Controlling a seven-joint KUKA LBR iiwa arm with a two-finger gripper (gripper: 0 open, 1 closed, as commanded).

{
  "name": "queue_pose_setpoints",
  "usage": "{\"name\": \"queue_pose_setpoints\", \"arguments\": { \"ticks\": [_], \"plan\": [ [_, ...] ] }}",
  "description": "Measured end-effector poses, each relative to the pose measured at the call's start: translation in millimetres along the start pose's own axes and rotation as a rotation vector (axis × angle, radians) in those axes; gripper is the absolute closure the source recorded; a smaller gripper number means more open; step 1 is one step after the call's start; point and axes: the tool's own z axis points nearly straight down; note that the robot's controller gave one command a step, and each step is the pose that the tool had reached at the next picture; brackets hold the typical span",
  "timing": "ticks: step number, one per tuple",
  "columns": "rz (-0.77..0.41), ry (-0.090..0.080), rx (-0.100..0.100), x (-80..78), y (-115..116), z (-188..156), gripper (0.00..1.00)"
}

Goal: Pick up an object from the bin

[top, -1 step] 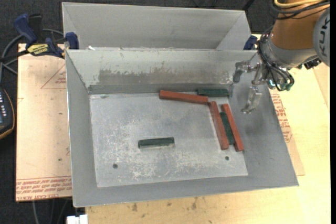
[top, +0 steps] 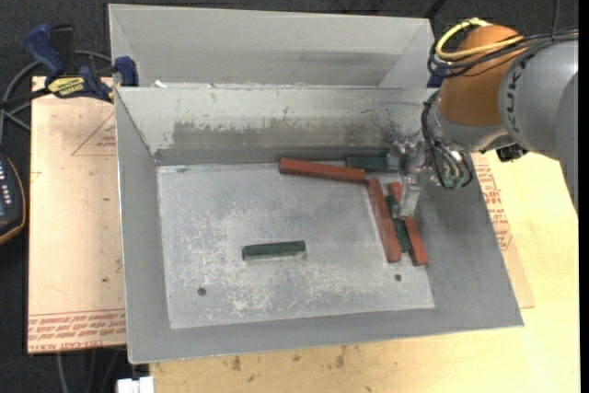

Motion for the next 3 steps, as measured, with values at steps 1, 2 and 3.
{"name": "queue_pose_setpoints", "arguments": {
  "ticks": [1,2,3],
  "plan": [
    [-0.082,-0.004,-0.002,13.7,79.6,-14.4,0.00],
    [-0.075,-0.003,0.001,13.4,74.2,-13.5,1.00],
    [-0.075,-0.003,0.002,13.4,74.1,-13.4,0.00]
  ]
}}
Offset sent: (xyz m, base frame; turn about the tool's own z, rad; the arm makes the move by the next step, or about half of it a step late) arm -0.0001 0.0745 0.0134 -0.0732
